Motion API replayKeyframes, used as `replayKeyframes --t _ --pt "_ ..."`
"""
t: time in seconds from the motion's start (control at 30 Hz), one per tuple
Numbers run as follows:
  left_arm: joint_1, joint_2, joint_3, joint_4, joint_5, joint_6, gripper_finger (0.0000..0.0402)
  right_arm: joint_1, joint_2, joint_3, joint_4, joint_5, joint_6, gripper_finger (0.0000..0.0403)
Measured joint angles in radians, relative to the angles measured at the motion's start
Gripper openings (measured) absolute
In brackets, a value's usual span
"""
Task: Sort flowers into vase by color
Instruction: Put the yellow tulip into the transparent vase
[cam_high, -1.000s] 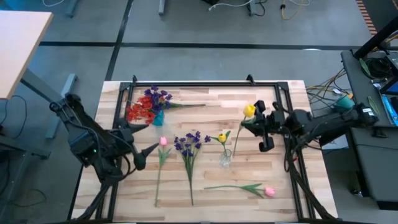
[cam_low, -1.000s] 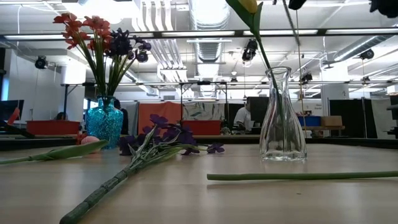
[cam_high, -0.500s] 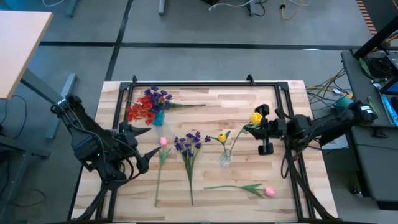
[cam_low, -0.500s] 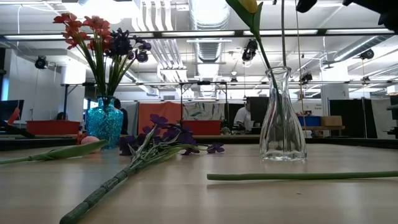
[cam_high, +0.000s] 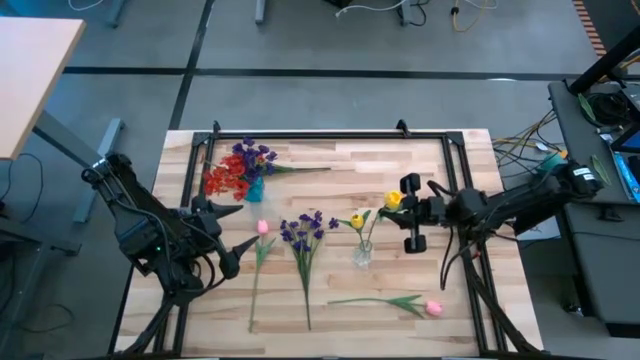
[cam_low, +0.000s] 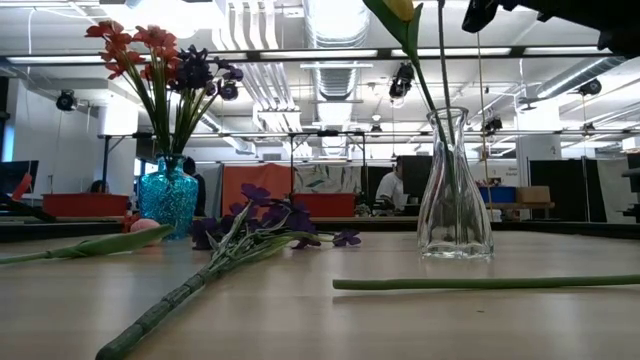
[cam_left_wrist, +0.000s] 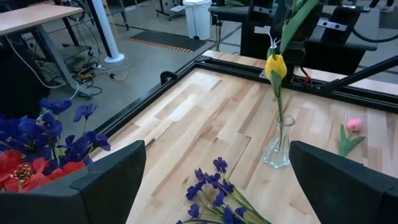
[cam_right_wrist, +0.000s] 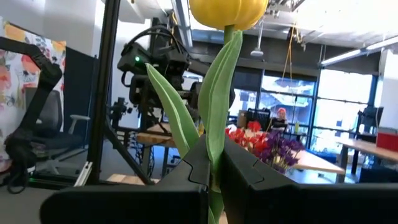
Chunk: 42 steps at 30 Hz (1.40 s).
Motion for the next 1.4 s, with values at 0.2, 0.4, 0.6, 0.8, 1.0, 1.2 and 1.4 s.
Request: replayKeyframes --t 0.2,0.4,0.6,0.8,1.0,1.2,1.4 --pt "0.0 0.0 0.0 0.0 0.001 0.0 0.0378 0.0 0.003 0.0 -0.054 0.011 0.031 0.0022" --pt "0.0 0.0 0.0 0.0 0.001 -0.004 0.0378 0.0 -0.002 0.0 -0.112 0.061 0.083 0.0091" --pt "0.0 0.0 0.0 0.001 0.02 -0.024 0.0378 0.0 -0.022 0.0 -0.218 0.082 0.146 0.0168" --pt "0.0 0.0 0.0 0.0 0.064 -0.055 0.0378 0.0 -0.099 0.054 -0.54 0.1 0.275 0.022" --pt "0.0 0.021 0.0 0.0 0.132 -0.136 0.0378 0.0 -0.147 0.183 -0.929 0.1 0.424 0.0235" --pt "0.016 0.073 -0.001 -0.003 0.377 -0.274 0.0378 0.0 -0.146 0.329 -1.268 0.1 0.541 0.0233" --pt "0.016 0.158 -0.002 -0.024 0.608 -0.37 0.0378 0.0 -0.146 0.424 -1.464 0.1 0.595 0.0231"
